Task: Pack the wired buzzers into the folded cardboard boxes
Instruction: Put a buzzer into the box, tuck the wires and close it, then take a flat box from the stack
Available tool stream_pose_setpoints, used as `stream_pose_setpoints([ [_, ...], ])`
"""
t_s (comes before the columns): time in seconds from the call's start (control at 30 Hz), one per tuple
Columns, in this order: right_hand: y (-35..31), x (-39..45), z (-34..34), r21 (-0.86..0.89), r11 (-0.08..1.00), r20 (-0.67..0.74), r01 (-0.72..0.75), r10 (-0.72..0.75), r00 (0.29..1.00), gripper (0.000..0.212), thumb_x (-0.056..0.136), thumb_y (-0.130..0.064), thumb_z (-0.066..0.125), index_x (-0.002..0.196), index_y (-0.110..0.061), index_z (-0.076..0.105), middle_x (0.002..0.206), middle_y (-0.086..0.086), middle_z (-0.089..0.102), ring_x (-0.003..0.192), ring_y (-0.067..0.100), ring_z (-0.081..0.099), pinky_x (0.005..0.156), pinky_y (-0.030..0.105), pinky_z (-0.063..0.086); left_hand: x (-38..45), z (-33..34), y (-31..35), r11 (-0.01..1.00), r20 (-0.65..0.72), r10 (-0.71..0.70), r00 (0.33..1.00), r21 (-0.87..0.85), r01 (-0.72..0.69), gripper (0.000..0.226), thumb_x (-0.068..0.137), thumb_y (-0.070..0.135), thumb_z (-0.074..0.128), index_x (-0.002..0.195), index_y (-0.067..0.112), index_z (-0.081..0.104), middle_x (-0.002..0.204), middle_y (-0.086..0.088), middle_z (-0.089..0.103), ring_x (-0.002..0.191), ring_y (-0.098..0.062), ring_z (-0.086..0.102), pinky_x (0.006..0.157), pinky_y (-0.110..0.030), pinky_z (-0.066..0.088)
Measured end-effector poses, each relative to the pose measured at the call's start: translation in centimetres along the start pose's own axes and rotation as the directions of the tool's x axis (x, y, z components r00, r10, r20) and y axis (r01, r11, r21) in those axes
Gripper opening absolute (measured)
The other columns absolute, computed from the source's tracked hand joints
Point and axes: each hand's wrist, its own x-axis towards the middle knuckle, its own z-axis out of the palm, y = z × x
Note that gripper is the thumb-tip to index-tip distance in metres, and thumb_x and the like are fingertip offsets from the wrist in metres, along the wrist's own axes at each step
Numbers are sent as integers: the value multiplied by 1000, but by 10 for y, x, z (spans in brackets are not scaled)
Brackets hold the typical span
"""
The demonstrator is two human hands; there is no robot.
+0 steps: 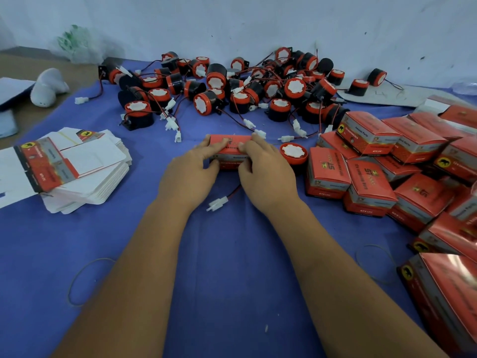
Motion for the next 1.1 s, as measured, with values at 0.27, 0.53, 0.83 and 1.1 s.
stream_pose_setpoints([
  [0.27,-1,-8,-11,471,882,-78,-24,69,995,35,74,-3,69,100,-24,56,112,-2,44,102,14,46,80,16,41,-13,2,21,928,-261,20,965,-355,-116,50,89,-8,47,106,33,70,127,-2,67,83,13,61,71,-2,43],
  [0.53,13,-32,-51,240,971,-652,8,155,742,36,74,-28,70,107,-12,68,114,11,52,105,22,49,90,16,39,-22,8,33,904,-286,-17,958,-414,-107,31,98,9,51,107,36,63,97,11,70,88,-10,66,80,-27,53],
  [0.83,35,-52,-72,78,896,-642,-437,380,666,48,85,-25,61,131,-16,52,147,18,33,135,34,29,108,55,23,-18,-6,25,988,-347,139,927,113,-106,23,95,10,53,103,17,74,106,1,71,103,-22,62,86,-38,49],
  [1.1,-43,-41,-22,-14,985,-349,170,-164,923,37,74,1,56,106,-11,69,128,21,54,120,28,34,98,45,23,-17,-96,-10,663,-466,-275,841,542,517,32,88,18,49,115,10,65,128,-29,51,128,-48,41,111,-54,28],
])
